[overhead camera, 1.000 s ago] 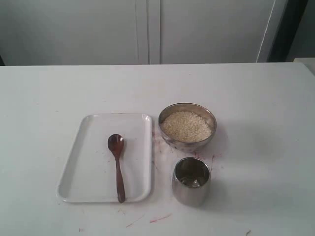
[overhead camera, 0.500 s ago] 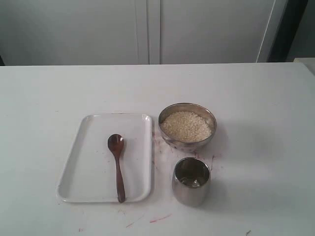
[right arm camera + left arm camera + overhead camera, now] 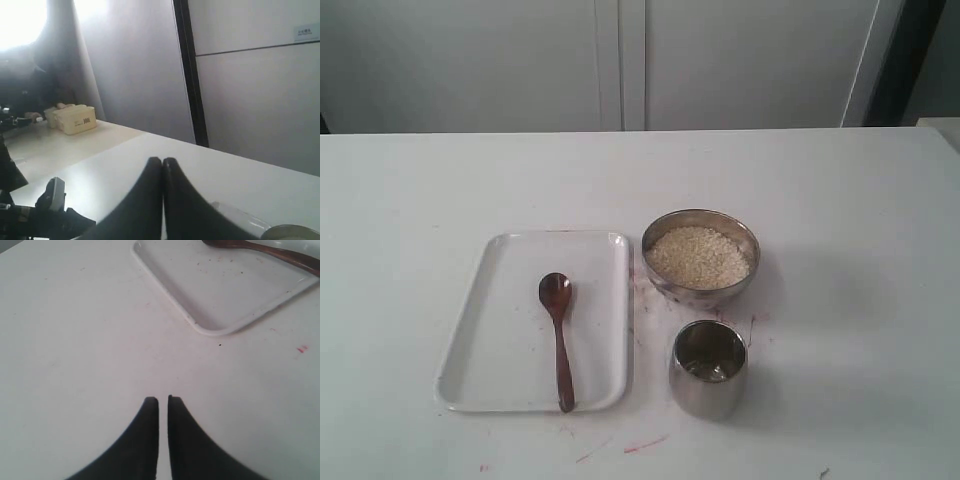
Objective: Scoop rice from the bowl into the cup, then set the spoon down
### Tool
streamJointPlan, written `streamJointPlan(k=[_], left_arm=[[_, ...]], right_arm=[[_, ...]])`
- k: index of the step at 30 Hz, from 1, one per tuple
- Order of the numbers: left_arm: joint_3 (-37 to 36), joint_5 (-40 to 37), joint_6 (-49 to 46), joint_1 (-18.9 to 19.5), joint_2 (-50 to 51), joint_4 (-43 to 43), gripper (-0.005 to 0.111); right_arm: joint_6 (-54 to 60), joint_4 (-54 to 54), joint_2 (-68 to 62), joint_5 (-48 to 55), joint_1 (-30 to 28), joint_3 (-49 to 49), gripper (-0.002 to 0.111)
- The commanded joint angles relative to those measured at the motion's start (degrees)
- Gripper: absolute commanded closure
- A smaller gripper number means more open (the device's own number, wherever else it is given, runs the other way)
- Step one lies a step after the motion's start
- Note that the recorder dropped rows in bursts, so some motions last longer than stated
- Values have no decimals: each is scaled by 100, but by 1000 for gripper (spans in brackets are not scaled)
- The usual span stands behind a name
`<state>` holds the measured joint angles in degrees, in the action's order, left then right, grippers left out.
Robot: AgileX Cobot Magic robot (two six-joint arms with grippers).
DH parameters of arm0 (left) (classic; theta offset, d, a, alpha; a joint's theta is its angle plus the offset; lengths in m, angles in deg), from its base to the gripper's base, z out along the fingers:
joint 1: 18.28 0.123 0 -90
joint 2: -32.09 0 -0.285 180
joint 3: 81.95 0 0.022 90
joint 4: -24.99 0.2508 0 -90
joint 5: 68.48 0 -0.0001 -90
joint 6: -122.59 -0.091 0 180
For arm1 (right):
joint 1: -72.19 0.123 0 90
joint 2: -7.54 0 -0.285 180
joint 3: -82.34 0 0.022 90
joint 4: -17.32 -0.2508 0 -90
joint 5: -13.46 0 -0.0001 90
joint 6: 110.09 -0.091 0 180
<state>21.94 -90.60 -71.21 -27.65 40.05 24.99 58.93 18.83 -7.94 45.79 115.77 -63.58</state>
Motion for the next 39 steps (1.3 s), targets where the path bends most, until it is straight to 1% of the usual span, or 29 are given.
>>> streamJointPlan(k=[1,4,7,13,22,28,34,39], left_arm=[[-53,-191,33,-12,-17,0,92],[-53,-191,33,-12,-17,0,92],[-53,-191,33,-12,-17,0,92],[-53,-191,33,-11,-17,35,92],[-53,-191,33,-11,-17,35,92],[-53,-191,33,-11,-17,35,92],[-53,-191,33,-11,-17,35,92],[-53,-191,33,-11,-17,35,92]], right_arm=[[67,-151,606,-462,-3,437,108],[67,-196,769,-637,-3,711,108],[52,-278,769,-474,-3,781,108],[64,-449,769,-861,-15,1134,108],[64,-922,769,-2087,-15,2007,108],[37,-948,769,-2800,-15,2723,108],[107,-936,769,-3025,-15,3292,108],[634,-923,769,-3066,-15,3762,108]])
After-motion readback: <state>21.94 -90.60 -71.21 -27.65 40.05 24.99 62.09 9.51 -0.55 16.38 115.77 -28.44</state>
